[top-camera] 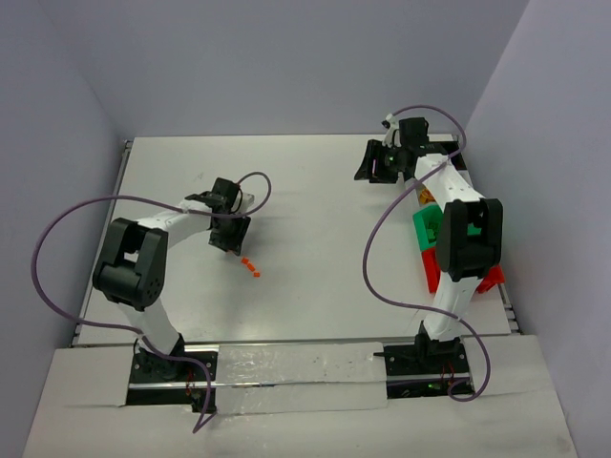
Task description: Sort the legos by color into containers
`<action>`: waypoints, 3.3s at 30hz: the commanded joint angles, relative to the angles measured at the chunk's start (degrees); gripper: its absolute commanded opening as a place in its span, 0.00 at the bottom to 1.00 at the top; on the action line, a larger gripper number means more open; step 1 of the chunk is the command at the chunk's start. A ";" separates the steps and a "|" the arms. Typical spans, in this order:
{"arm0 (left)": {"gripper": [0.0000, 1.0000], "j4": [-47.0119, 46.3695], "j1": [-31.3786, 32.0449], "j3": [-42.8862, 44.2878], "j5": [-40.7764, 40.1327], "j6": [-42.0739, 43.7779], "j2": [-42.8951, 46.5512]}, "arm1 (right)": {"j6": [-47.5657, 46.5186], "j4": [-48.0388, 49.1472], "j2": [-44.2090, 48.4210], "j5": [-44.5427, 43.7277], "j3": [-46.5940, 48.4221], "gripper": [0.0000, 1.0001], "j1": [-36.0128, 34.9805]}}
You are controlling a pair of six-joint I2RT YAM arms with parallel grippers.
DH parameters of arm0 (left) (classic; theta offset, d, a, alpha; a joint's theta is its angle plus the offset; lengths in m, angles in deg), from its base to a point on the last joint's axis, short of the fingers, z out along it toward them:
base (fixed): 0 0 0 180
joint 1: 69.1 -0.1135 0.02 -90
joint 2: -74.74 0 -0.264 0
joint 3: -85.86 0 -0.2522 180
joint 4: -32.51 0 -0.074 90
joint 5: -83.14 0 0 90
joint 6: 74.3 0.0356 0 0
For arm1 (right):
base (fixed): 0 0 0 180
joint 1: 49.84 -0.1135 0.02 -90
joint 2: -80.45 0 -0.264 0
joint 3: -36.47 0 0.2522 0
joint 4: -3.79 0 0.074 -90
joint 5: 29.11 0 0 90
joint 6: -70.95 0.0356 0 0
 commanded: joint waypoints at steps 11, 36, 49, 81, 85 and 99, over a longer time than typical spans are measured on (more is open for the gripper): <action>0.38 -0.95 -0.77 2.06 -2.63 -0.37 -0.25 | 0.53 1.83 3.79 2.35 -1.68 0.61 -1.09; 0.00 -15.33 1.28 -15.14 25.66 17.50 46.52 | 18.59 26.05 9.98 34.86 -19.23 0.75 -15.34; 0.00 -13.69 6.94 -17.59 24.51 26.61 52.83 | 20.18 25.72 15.64 30.05 -13.68 0.67 -28.39; 0.00 -15.68 13.12 -16.02 19.44 26.41 50.50 | 17.05 18.55 8.13 27.72 -9.57 0.38 -36.72; 0.00 -16.28 13.11 -15.39 18.23 25.98 50.24 | 15.53 17.34 7.39 27.47 -9.63 0.19 -37.52; 0.99 -3.82 10.69 -8.00 12.32 18.70 45.46 | 6.37 10.60 9.28 22.95 -7.80 0.00 -27.50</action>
